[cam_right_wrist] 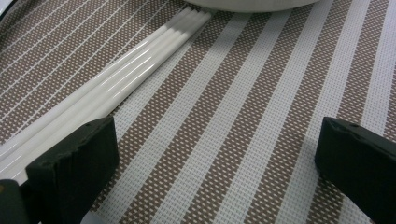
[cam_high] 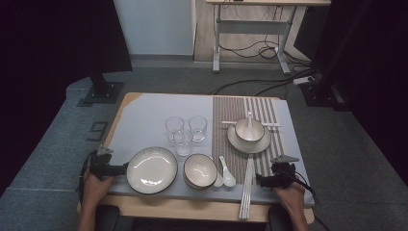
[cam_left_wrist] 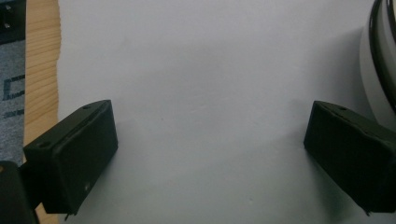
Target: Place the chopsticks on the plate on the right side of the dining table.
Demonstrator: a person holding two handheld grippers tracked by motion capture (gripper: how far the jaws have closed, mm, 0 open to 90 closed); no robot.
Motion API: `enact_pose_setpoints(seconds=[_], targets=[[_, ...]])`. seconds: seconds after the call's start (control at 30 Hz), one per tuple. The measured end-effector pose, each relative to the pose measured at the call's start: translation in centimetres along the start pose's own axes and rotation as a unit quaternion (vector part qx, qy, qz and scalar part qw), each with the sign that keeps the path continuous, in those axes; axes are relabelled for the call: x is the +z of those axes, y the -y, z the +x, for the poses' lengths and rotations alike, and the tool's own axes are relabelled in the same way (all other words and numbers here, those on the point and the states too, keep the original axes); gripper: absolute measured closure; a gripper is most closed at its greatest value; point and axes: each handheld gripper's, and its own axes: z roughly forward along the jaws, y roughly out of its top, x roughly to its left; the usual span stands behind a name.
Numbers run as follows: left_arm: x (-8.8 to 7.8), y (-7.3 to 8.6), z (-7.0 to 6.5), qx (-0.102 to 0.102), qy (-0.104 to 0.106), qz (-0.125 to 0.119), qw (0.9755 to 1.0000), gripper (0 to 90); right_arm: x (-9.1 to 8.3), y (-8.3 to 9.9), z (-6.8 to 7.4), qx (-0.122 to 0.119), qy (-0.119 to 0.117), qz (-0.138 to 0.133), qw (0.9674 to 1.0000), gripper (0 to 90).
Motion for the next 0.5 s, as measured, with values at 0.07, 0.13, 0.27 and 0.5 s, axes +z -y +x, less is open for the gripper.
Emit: enact_pose_setpoints(seconds=[0.07, 0.13, 0.27, 0.5], targets=[[0.0, 0.0, 0.0, 0.0, 0.0, 0.0, 1.0, 2.5, 0.09, 0.15, -0.01, -0.001, 0.003, -0.007, 1.0, 0.0], [0.0, 0.0, -0.01, 0.0, 0.0, 0.0, 1.0, 2.5, 0.09, 0.16, 0.0, -0.001, 0.004, -0.007, 1.0, 0.0], [-0.01, 0.01, -0.01, 0.001, 0.0, 0.0, 1.0, 2.5, 0.1, 0.2, 0.02, -0.002, 0.005, -0.008, 1.0, 0.0], [0.0, 0.0, -0.01, 0.001, 0.0, 0.0, 1.0, 2.4, 0.09, 0.24, 0.0, -0.002, 0.004, -0.009, 1.0, 0.0]])
